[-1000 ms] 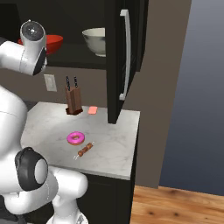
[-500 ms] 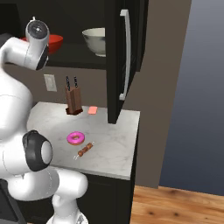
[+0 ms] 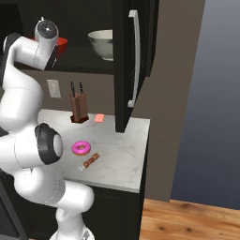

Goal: Pick both bowls and place them on the counter. Then place the donut in one bowl and place the kebab skewer in the other bowl.

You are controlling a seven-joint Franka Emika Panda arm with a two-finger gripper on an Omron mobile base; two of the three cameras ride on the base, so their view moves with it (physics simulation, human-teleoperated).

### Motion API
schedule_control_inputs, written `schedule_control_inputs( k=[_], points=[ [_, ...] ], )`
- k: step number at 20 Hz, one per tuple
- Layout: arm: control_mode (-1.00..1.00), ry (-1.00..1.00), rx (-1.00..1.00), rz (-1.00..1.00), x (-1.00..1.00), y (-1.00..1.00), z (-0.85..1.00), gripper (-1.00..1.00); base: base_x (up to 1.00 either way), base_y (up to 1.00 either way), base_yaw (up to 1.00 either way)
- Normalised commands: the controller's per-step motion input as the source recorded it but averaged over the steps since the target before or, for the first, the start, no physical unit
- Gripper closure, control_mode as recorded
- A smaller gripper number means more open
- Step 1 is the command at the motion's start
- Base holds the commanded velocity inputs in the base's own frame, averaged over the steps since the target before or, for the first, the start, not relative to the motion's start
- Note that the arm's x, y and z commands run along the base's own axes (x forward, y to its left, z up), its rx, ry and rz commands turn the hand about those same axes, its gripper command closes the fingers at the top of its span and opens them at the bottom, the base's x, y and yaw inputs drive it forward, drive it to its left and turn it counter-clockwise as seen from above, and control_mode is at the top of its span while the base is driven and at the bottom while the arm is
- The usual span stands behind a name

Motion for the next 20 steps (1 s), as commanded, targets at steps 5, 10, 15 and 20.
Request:
schedule_control_inputs(
  k=[5,10,15,20],
  points=[
    [-1.0,0.13,0.0,0.0,0.28,0.09,-0.12,-1.0,0.0,0.0,0.0],
    [-1.0,0.08,0.0,0.0,0.24,0.13,-0.09,-1.0,0.0,0.0,0.0],
    [-1.0,0.0,0.0,0.0,0.23,0.15,-0.03,-1.0,0.0,0.0,0.0],
    [-1.0,0.0,0.0,0.0,0.14,0.1,-0.1,-1.0,0.0,0.0,0.0]
  ],
)
